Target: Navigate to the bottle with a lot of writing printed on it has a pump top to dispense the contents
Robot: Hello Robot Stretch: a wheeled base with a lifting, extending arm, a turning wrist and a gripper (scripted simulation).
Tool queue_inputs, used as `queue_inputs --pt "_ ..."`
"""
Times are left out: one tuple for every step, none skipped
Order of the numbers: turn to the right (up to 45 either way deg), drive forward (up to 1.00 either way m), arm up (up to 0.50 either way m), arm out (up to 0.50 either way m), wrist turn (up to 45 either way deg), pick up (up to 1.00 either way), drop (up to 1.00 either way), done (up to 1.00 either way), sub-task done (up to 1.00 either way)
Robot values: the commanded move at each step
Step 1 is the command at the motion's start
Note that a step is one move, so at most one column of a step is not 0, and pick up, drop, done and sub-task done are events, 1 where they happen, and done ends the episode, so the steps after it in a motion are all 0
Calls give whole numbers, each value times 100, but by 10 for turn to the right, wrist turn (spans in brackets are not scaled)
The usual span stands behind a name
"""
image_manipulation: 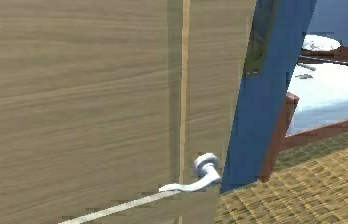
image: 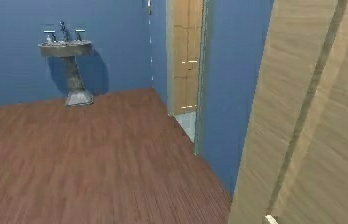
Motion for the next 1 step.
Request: queue_inputs --pt "-90 0 0 0 0 0 0 0 0"
